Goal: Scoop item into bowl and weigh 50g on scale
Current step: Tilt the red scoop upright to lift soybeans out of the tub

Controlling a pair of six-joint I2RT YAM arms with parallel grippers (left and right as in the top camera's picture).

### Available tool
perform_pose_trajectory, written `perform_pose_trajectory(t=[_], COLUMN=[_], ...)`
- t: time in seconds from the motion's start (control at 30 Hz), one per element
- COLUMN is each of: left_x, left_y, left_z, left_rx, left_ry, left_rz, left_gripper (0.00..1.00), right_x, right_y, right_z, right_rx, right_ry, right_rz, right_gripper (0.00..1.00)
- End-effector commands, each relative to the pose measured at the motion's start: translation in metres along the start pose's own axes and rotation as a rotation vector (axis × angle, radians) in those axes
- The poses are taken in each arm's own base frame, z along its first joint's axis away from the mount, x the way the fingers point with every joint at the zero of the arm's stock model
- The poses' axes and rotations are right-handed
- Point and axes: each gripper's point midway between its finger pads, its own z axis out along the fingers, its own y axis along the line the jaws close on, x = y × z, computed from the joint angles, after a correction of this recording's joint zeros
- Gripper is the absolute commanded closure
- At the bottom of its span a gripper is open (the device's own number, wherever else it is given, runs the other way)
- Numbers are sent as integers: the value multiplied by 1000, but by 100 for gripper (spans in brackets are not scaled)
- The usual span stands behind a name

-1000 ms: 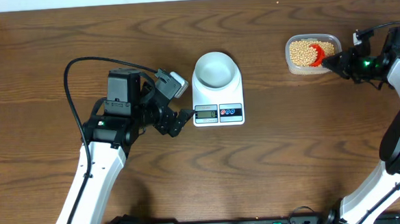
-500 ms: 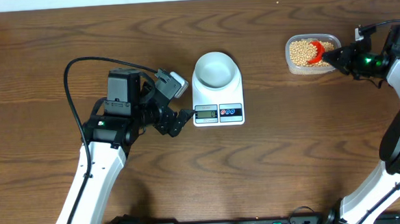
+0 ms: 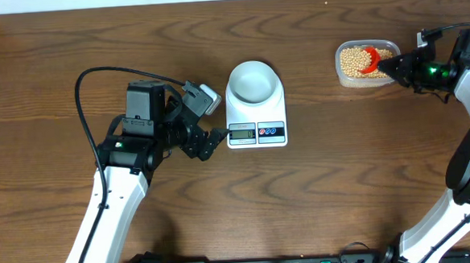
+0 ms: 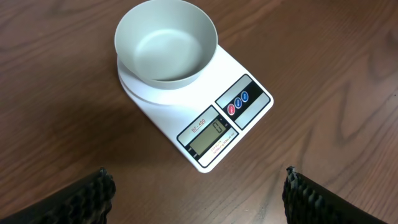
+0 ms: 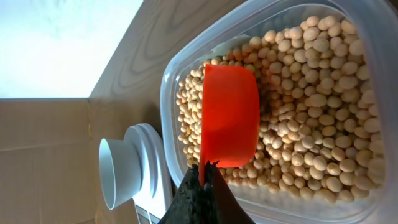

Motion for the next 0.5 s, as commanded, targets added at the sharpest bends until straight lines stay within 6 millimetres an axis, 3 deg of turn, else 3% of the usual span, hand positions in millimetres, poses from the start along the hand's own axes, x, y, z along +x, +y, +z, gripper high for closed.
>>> perform_pose_trajectory(t=[0.0,0.47], left_x=[1,1], left_y=[-1,-1], left_z=[-1,-1], left_rx=[3,3], left_ry=[-5,-5], left_rz=[-5,-5], left_gripper=[11,11], right_x=[4,-1], right_y=[-3,3], right_z=[2,-8], right_rx=[-35,-107], right_ry=[17,4], right_rz=[28,25], right_gripper=[99,99])
